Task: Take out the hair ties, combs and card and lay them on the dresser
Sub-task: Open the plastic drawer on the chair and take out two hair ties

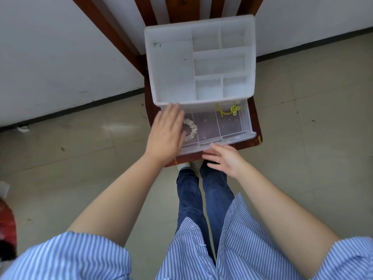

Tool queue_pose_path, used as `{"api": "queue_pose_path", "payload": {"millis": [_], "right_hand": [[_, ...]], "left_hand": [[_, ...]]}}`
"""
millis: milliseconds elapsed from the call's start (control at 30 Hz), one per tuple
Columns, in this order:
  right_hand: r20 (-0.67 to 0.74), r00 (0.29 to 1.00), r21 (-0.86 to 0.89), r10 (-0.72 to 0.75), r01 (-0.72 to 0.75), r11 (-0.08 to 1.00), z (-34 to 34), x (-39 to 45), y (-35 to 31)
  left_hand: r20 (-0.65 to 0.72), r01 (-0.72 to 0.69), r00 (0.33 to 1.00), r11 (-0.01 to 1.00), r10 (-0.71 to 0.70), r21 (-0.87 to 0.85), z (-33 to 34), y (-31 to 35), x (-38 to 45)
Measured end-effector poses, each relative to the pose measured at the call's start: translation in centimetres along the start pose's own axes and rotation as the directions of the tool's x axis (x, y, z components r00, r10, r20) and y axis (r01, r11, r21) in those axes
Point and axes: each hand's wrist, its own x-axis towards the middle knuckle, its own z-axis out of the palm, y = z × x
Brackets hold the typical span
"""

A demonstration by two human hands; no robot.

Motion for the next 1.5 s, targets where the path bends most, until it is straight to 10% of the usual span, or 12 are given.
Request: {"api": "queue_pose_path", "payload": {"millis": [100, 200, 300, 567, 733, 867, 1033, 1167, 1500], "right_hand": [[-0.084, 0.996, -0.623, -0.035, -0.025, 0.782, 0.0, -1.1, -1.1], [-0.099, 0.896, -0.934, -0.434, 0.067, 0.352, -0.4, -1.8, -2.6], [-0.025, 0.763, -0.997, -0.646, 0.029, 0.073, -0.4, -0.7, -5.1], [0.026, 0.863, -0.961, -0.504, -0.118, -0.252, 1.1, 2.3, -9.1], [0.259, 0.771, -0.964, -0.582, 0.17, -0.204, 1.4, -1.3, -7.0], [0.271, 0.816, -0.932, -0.511, 0.355, 0.072, 0.5, -5.1, -2.9], [-0.042, 0.975, -0.86, -0.218, 0.075, 0.504, 0.6, -3.7, 0.4], [-0.22, 0.968, -0.406, -0.123, 0.024, 0.914, 2.1, -1.4, -0.9], [-0.128, 0.963, -0.184, -0.237, 0.211, 0.96, 7.6, -0.7, -8.0]], "left_hand": [[0.048, -0.102, 0.994, 0.994, 0.1, 0.039, 1.0, 1.9, -0.4], [0.264, 0.148, 0.953, 0.989, -0.15, 0.028, 2.0, 3.4, 1.5], [0.283, 0.19, 0.934, 0.974, -0.217, 0.121, 3.7, 3.4, 3.3], [0.241, 0.064, 0.967, 0.993, -0.087, 0.101, 4.7, 2.7, 4.6], [0.044, 0.09, 0.996, 0.961, -0.081, -0.263, 1.6, 2.4, 2.4], [-0.087, -0.001, 0.996, 0.936, -0.032, -0.353, -1.6, 0.9, -1.3], [-0.082, 0.084, 0.989, 0.929, -0.121, -0.36, -2.7, -0.8, -3.6], [-0.171, 0.186, 0.95, 0.912, -0.263, -0.366, -3.2, -1.9, -3.6], [-0.121, 0.337, 0.917, 0.9, -0.38, -0.275, -5.4, -3.0, 0.1]]}}
